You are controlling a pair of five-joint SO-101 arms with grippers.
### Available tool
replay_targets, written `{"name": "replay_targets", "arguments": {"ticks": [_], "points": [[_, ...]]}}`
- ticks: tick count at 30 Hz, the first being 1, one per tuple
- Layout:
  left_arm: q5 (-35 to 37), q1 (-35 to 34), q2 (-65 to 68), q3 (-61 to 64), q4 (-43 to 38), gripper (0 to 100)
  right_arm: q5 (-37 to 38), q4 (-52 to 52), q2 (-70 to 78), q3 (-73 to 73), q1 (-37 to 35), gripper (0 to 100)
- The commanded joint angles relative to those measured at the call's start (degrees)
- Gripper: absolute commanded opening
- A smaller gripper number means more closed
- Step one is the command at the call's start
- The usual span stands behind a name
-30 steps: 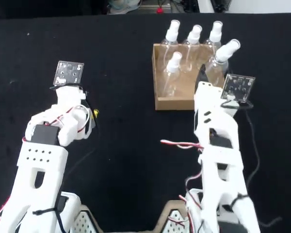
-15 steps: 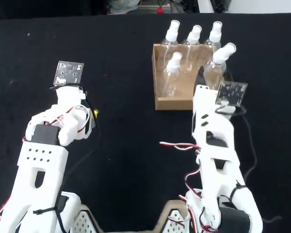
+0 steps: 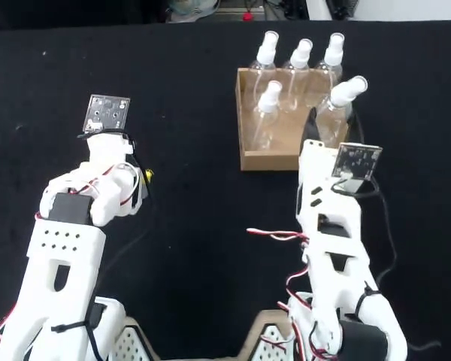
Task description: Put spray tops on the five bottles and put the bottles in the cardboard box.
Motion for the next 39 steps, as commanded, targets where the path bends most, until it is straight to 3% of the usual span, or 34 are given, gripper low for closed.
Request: {"name": "replay_targets", "arguments": {"ticks": [1,20,39], "points": [[0.7,-0.31,-0.97,-0.31,-1.05,17,0.53,1.76,2.86,-5.93,3.25,8.1],[0.7,-0.31,-0.97,-0.31,-1.05,17,3.52,-9.23,27.91,-17.27,3.08,8.1],[0.7,-0.31,-0.97,-0.31,-1.05,17,4.31,-8.7,30.2,-16.48,3.25,8.1]]}}
